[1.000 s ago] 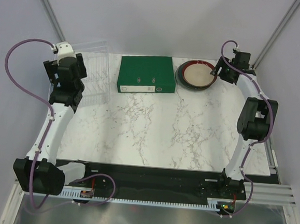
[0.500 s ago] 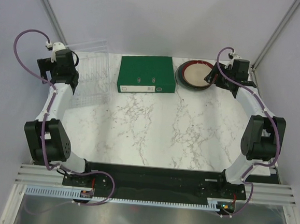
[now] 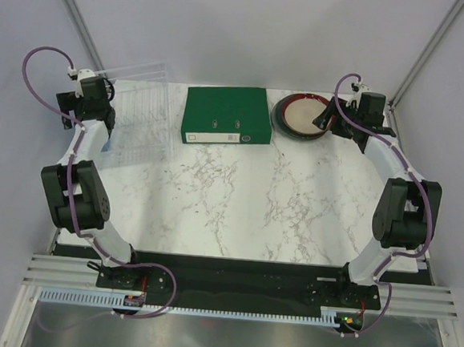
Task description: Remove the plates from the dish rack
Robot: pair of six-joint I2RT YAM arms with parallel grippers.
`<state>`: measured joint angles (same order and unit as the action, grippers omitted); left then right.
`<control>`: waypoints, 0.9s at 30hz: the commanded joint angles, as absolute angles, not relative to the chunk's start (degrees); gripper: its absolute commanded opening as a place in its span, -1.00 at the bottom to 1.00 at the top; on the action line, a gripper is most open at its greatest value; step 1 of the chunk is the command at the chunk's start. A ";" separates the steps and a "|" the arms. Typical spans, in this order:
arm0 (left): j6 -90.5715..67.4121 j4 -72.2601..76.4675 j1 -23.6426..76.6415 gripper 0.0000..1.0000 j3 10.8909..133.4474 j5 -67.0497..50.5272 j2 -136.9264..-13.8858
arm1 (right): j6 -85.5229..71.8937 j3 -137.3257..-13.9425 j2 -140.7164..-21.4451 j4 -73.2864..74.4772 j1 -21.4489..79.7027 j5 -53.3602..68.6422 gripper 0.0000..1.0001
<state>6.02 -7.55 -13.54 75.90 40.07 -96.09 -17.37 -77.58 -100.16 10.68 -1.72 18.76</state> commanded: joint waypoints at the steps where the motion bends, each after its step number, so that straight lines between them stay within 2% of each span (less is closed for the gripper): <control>1: 4.40 -6.50 -13.89 0.82 78.40 36.66 -99.40 | -17.67 -76.99 -99.93 8.44 -1.76 20.65 0.55; 5: 3.34 -7.47 -14.06 0.74 79.80 35.86 -102.39 | -17.67 -76.90 -99.49 8.53 -1.76 21.44 0.55; 8: 2.73 -7.38 -14.24 0.30 79.54 36.21 -103.01 | -17.67 -76.90 -99.49 8.44 -1.76 21.97 0.55; 10: 2.46 -6.94 -14.50 0.16 79.28 36.21 -102.39 | -17.67 -76.82 -99.40 8.44 -1.76 22.15 0.54; 11: 2.11 -7.12 -14.85 -0.03 79.45 36.04 -102.39 | -17.75 -76.73 -99.32 8.35 -1.76 22.24 0.55; 12: 2.02 -7.21 -15.03 -0.32 79.45 35.51 -102.22 | -17.75 -76.64 -99.49 8.26 -1.76 22.50 0.54; 14: 2.28 -7.29 -15.20 -0.58 79.63 35.59 -101.87 | -17.93 -76.64 -99.58 8.09 -1.76 22.94 0.53; 15: 2.11 -7.47 -15.03 -0.96 79.54 35.94 -101.60 | -17.93 -76.64 -99.67 8.09 -1.76 22.94 0.53; 24: 2.63 -6.59 -14.85 -0.95 79.89 35.15 -95.19 | -18.19 -76.11 -99.58 7.65 -1.67 23.20 0.51; 27: 6.04 -4.22 -14.59 -0.95 80.24 39.61 -95.18 | -18.19 -76.03 -99.41 7.65 -1.58 23.20 0.51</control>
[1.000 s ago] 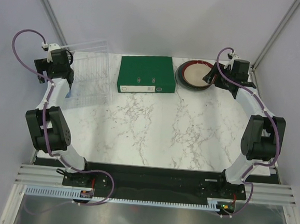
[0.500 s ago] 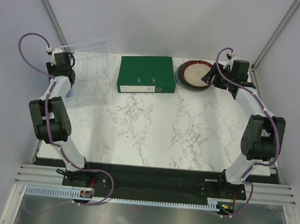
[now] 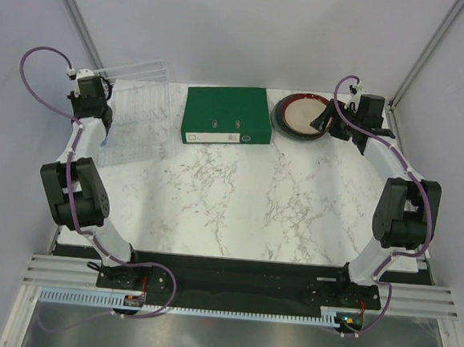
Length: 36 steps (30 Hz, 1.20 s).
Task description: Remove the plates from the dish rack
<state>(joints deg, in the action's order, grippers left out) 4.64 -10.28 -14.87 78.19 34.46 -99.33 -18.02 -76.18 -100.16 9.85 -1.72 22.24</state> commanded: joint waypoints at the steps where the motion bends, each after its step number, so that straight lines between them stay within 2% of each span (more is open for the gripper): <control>1: 7.20 -3.44 -14.33 -0.95 80.59 41.64 -95.71 | -18.11 -76.03 -99.32 7.73 -1.50 23.20 0.52; 4: 11.42 -1.68 -12.84 -0.95 81.30 48.06 -97.21 | -18.19 -76.03 -99.40 7.65 -1.41 23.38 0.52; 9: 22.46 13.06 -10.72 -0.95 77.53 58.08 -96.68 | -18.10 -75.85 -99.32 7.73 -1.41 23.55 0.52; 11: 26.44 19.74 -10.37 -0.96 75.59 58.97 -96.16 | -18.19 -75.76 -99.32 7.56 -1.32 23.64 0.51; 17: 26.38 16.19 -8.79 -0.95 76.20 56.70 -91.33 | -18.37 -75.94 -98.53 7.30 -0.97 25.66 0.51; 18: 21.67 7.73 -8.35 -0.95 76.90 53.21 -90.19 | -18.37 -75.94 -98.09 7.21 -0.88 26.01 0.51; 20: 15.24 0.47 -6.69 -0.95 78.66 48.36 -85.46 | -18.72 -76.02 -96.86 6.77 -0.44 27.06 0.52; 21: 9.38 -5.65 -6.24 -0.96 78.66 42.42 -83.60 | -18.98 -76.11 -96.42 6.59 -0.44 27.59 0.52; 23: 1.72 -10.43 -5.36 -0.96 78.48 37.47 -78.43 | -19.42 -76.20 -94.84 6.42 1.49 28.21 0.53; 25: -2.08 -15.17 -4.58 -0.96 78.05 27.54 -75.16 | -20.21 -76.20 -93.78 6.24 2.80 29.18 0.54; 30: -13.08 -19.34 -4.31 -0.95 75.51 4.36 -66.21 | -23.20 -75.32 -91.15 3.26 6.15 32.43 0.55; 36: -24.94 -15.92 -4.04 -0.95 67.70 -19.65 -63.81 | -31.54 -71.81 -89.47 -7.55 10.72 38.40 0.58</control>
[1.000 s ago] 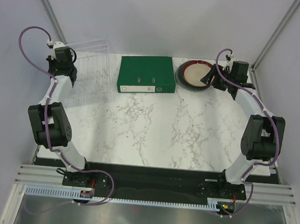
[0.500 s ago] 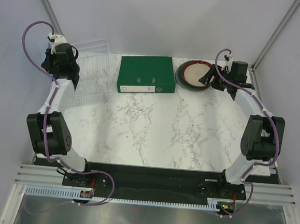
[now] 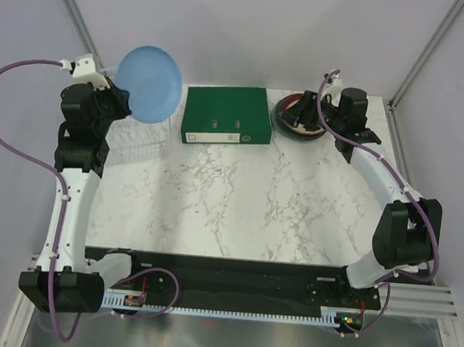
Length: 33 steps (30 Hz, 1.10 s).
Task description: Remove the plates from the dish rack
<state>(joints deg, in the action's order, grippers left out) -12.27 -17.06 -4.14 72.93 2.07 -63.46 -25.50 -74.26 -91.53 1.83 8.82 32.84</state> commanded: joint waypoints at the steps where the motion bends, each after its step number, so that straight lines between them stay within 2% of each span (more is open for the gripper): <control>1: -26.35 -13.91 -3.78 -0.95 66.28 -21.95 -62.94 | -32.16 -71.63 -89.39 -8.34 11.68 38.67 0.59; 5: -32.68 -7.13 -0.71 -0.96 61.09 -27.16 -61.70 | -34.18 -71.19 -89.47 -11.06 14.23 38.94 0.64; 10: -35.50 -2.21 9.12 -0.95 59.59 -25.75 -63.54 | -35.24 -71.54 -90.96 -12.48 18.97 38.67 0.64; 17: -37.09 -0.35 14.50 -0.95 60.29 -23.38 -66.79 | -34.54 -72.07 -92.20 -11.34 22.85 36.56 0.64; 19: -37.09 -0.35 15.11 -0.96 60.12 -22.59 -67.32 | -34.28 -72.25 -92.37 -11.08 23.64 36.30 0.56; 20: -37.35 1.13 15.38 -0.95 59.94 -22.59 -67.32 | -34.19 -72.42 -92.55 -10.81 23.90 36.30 0.46; 21: -37.44 1.32 15.64 -0.95 59.85 -22.59 -67.41 | -33.93 -72.51 -92.90 -10.64 24.08 36.47 0.05; 24: -36.74 1.41 16.87 -0.95 59.94 -22.41 -68.29 | -33.31 -72.60 -92.99 -9.76 24.08 34.72 -1.00; 25: -36.56 1.23 17.05 -0.94 59.85 -22.06 -68.03 | -32.79 -72.77 -92.64 -9.06 24.08 34.11 -1.00; 27: -34.99 0.26 17.05 -0.64 59.76 -19.87 -67.68 | -29.98 -74.00 -91.94 -5.38 24.17 29.20 -1.00; 28: -34.11 -1.91 17.05 -0.22 60.03 -18.99 -67.50 | -28.67 -74.44 -90.98 -3.62 24.17 25.96 -1.00; 29: -32.01 -3.59 17.05 -0.02 60.29 -16.11 -67.06 | -26.48 -75.49 -90.53 -0.73 24.00 23.40 -1.00; 31: -29.98 -7.37 16.96 0.28 60.64 -12.59 -66.36 | -24.88 -76.63 -89.57 1.65 22.86 16.46 -1.00; 33: -27.26 -10.18 17.05 0.38 60.21 -6.44 -64.52 | -24.43 -78.48 -89.65 3.33 19.80 13.29 -1.00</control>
